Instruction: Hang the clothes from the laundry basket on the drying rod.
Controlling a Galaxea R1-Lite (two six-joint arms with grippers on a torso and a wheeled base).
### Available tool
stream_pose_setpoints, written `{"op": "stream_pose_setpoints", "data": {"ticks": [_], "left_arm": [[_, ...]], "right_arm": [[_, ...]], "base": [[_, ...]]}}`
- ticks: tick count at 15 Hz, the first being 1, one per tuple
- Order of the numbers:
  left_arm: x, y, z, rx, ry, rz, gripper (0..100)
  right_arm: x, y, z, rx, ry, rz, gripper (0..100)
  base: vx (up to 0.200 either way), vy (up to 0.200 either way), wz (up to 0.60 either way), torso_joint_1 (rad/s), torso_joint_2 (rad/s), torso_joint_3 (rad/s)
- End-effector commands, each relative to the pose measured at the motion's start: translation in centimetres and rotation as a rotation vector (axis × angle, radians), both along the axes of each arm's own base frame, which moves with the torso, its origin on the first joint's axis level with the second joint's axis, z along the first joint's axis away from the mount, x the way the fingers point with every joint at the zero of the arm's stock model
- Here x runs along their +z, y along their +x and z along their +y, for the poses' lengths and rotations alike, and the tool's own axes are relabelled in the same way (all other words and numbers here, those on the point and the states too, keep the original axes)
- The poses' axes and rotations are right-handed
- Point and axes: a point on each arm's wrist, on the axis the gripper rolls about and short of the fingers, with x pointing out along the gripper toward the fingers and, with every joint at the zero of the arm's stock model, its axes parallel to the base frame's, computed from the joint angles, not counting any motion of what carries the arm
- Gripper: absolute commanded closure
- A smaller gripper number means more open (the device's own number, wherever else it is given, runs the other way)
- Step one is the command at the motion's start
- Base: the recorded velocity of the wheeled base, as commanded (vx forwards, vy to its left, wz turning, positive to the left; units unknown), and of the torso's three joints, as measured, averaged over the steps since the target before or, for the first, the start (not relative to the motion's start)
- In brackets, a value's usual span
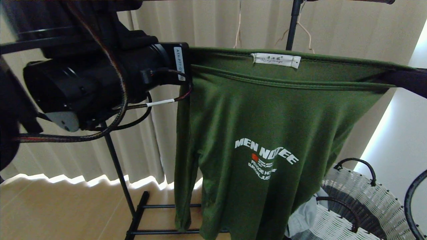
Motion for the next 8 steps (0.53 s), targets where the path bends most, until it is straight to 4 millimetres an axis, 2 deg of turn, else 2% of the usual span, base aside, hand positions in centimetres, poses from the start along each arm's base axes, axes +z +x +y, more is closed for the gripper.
{"op": "stream_pose_setpoints", "data": {"ticks": [1, 3, 4, 7, 8], "left_arm": [[-0.7, 1.6, -1.5, 0.000, 0.003, 0.018, 100], [-0.7, 2.1, -1.9, -0.002, 0.004, 0.019, 100], [-0.9, 2.2, -2.0, -0.002, 0.005, 0.022, 100], [-1.1, 1.8, -1.8, -0.005, 0.016, 0.034, 100], [-0.9, 0.9, -1.3, -0.013, 0.016, 0.034, 100]], "right_arm": [[-0.3, -2.5, -0.1, 0.075, 0.007, -0.014, 100], [-0.4, -3.8, 0.4, 0.160, 0.012, -0.024, 100], [-0.5, -3.9, 0.4, 0.163, 0.011, -0.023, 100], [-0.7, -3.2, 0.7, 0.150, 0.003, -0.010, 100], [-0.9, -2.5, 0.9, 0.130, -0.002, 0.003, 100]], "base": [[0.000, 0.000, 0.00, 0.000, 0.00, 0.000], [0.000, 0.000, 0.00, 0.000, 0.00, 0.000], [0.000, 0.000, 0.00, 0.000, 0.00, 0.000], [0.000, 0.000, 0.00, 0.000, 0.00, 0.000], [0.000, 0.000, 0.00, 0.000, 0.00, 0.000]]}}
